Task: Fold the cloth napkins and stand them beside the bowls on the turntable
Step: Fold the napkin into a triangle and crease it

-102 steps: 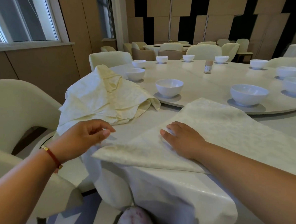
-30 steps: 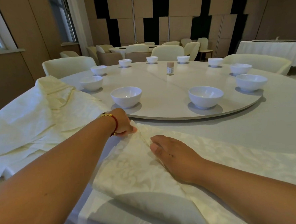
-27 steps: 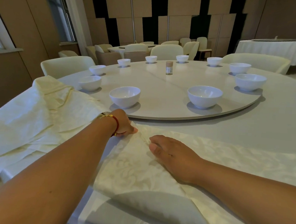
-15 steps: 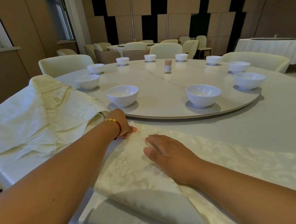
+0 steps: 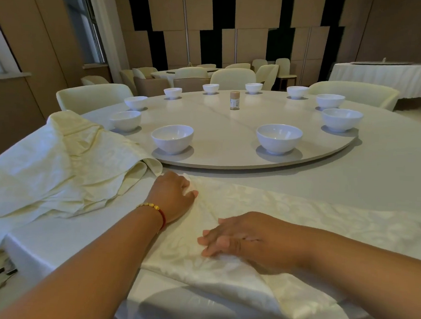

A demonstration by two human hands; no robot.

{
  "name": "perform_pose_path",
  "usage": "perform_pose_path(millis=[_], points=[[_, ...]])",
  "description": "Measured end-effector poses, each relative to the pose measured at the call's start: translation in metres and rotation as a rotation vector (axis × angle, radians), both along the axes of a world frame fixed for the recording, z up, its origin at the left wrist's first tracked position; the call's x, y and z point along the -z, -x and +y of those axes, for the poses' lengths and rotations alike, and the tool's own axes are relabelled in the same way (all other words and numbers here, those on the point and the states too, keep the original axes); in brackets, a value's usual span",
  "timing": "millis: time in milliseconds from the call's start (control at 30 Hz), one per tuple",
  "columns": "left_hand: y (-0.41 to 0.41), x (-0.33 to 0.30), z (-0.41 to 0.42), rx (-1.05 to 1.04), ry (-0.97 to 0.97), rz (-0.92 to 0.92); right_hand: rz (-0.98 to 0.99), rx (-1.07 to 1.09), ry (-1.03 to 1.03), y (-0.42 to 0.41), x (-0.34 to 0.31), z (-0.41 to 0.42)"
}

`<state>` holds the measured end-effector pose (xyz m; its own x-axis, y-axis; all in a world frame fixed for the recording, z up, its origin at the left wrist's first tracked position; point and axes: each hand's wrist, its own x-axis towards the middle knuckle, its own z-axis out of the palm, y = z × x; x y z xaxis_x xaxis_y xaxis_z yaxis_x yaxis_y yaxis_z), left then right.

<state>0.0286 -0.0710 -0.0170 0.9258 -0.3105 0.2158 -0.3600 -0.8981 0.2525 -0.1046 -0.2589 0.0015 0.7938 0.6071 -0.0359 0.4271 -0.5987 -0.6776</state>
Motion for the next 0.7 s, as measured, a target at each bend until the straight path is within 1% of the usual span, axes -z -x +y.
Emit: perform_pose_path(millis=[33, 67, 133, 200, 233, 300, 400, 500, 700], points=[[0.001, 0.002, 0.001, 0.002, -0.054, -0.001, 0.064, 0.042, -0.056, 0.003, -0.006, -0.002], [0.003, 0.003, 0.002, 0.0, -0.078, 0.007, 0.081, 0.094, -0.089, 0.002, -0.013, -0.006], [0.006, 0.004, 0.001, -0.004, -0.076, 0.03, -0.073, 0.254, -0.066, -0.009, -0.025, -0.016], [0.01, 0.004, 0.0, 0.001, -0.073, 0.051, -0.212, 0.437, 0.036, -0.03, -0.032, -0.034], [0.011, 0.003, 0.0, 0.005, -0.067, 0.059, -0.226, 0.523, 0.119, -0.041, -0.033, -0.043], [0.014, 0.001, 0.0, 0.006, -0.055, 0.061, -0.174, 0.638, 0.307, -0.06, -0.029, -0.058], [0.016, 0.0, -0.001, -0.002, -0.063, 0.062, -0.117, 0.665, 0.459, -0.076, -0.019, -0.067], [0.016, 0.0, -0.001, -0.011, -0.07, 0.065, -0.053, 0.635, 0.507, -0.082, -0.017, -0.066], [0.016, 0.0, -0.002, -0.02, -0.063, 0.064, 0.063, 0.582, 0.72, -0.063, -0.04, -0.096]])
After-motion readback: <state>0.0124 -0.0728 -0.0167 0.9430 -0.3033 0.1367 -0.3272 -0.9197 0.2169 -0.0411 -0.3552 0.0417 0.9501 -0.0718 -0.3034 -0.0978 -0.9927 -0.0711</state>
